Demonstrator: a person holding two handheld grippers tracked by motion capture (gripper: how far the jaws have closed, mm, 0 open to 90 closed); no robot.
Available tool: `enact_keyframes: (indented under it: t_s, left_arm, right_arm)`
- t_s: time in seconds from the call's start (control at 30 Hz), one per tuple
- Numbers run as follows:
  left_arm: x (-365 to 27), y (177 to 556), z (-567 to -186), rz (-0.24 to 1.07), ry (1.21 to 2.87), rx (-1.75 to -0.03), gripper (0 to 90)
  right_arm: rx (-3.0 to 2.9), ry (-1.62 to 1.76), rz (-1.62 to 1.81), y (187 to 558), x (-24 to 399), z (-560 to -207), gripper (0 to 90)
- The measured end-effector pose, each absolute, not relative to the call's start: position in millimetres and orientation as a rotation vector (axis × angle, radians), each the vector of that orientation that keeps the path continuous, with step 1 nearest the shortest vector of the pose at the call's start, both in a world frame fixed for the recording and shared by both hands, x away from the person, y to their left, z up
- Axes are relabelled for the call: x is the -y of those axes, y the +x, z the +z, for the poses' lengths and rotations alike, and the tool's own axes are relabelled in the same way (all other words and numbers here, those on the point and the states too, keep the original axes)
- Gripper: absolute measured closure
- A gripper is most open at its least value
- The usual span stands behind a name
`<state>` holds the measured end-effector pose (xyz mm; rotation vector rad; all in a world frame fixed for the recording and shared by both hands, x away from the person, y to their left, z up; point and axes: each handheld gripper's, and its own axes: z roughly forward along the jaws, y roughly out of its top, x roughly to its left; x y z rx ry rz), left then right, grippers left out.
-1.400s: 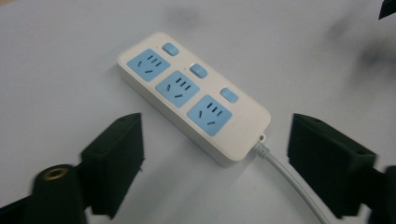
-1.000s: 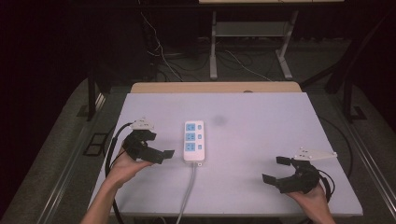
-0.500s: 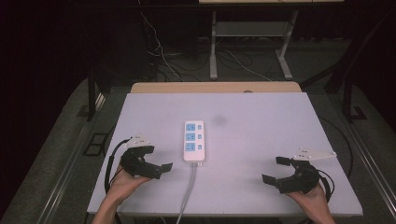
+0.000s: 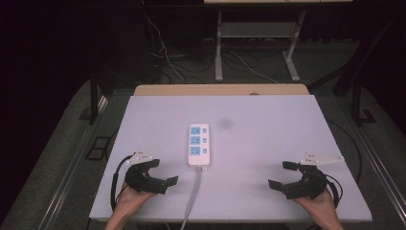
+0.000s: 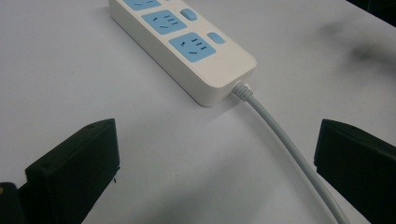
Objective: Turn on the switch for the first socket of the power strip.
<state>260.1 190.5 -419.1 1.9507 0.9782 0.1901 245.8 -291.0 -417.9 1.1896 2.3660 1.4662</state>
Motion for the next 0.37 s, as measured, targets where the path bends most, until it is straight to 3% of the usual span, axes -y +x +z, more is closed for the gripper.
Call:
enact_keyframes:
  t_s: [0.37]
  left_arm:
    - [-194.1,250.6,-425.5,0.185,1.912,-0.965,0.0]
  right_arm:
    - [-2.381,1.182,1.461,245.5,290.0,-418.9,0.7]
